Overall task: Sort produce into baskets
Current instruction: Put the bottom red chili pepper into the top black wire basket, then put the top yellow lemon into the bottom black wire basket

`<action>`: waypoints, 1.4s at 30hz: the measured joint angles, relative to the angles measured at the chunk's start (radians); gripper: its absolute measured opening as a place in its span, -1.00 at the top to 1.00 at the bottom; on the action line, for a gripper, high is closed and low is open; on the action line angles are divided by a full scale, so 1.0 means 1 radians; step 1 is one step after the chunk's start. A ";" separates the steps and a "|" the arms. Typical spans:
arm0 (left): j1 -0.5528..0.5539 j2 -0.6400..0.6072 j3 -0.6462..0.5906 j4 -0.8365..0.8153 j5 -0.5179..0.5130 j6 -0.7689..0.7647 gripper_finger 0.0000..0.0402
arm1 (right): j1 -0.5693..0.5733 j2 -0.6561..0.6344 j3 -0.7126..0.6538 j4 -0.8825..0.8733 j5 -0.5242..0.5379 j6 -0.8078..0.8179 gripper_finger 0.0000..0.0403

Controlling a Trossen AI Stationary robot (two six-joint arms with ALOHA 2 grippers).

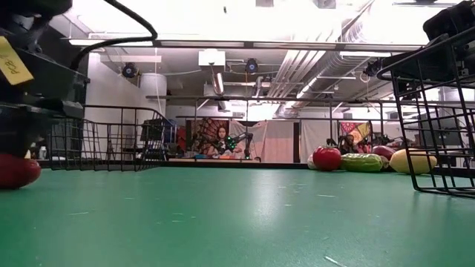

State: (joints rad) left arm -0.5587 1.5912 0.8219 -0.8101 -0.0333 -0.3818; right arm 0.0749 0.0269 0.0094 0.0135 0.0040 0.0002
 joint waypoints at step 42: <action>1.131 -0.499 0.217 -0.217 -0.168 0.212 -0.50 | 0.000 0.000 0.000 0.000 0.000 0.000 1.00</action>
State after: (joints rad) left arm 0.5721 1.0919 1.0393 -1.0267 -0.2014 -0.1700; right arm 0.0748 0.0269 0.0096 0.0135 0.0040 0.0002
